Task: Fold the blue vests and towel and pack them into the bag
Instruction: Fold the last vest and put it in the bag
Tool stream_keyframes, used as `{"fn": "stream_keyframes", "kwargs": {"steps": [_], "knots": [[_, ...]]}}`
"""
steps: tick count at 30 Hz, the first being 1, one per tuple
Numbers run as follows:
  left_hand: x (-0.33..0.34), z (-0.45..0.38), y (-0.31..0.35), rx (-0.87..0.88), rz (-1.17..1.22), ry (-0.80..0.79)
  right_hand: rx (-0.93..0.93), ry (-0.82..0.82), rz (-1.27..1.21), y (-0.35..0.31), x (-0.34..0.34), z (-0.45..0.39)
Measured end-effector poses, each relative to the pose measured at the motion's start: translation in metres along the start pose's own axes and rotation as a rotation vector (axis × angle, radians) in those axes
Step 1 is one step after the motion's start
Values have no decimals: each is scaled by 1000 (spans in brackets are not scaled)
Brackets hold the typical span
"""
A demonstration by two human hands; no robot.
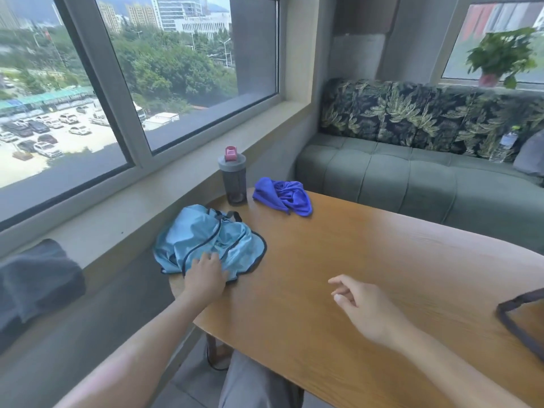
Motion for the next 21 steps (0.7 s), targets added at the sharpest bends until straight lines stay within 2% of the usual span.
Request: {"fn": "stream_keyframes", "kwargs": {"steps": [7,12,15,18,21], "knots": [[28,10,24,117,-16,14,81,-57,21,14,26,-13],[7,34,92,287,184,-12,162,21,-56,44,21,-12],[-7,54,143,430,344,-55,207,134,-203,61,11,-10],[-8,86,192,571,441,-152,300,274,-482,83,1,-6],[-11,132,236,805,535,-244,366,376,-689,101,-7,2]]}}
Point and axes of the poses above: each hand's wrist, its own z-axis away from the middle knuckle, its own x-axis out of the palm, y = z × x, the point moved 8 cm from there along -z, towards the middle knuckle, and after that the axes turned 14 degrees about -z, right-handed, at the moved point
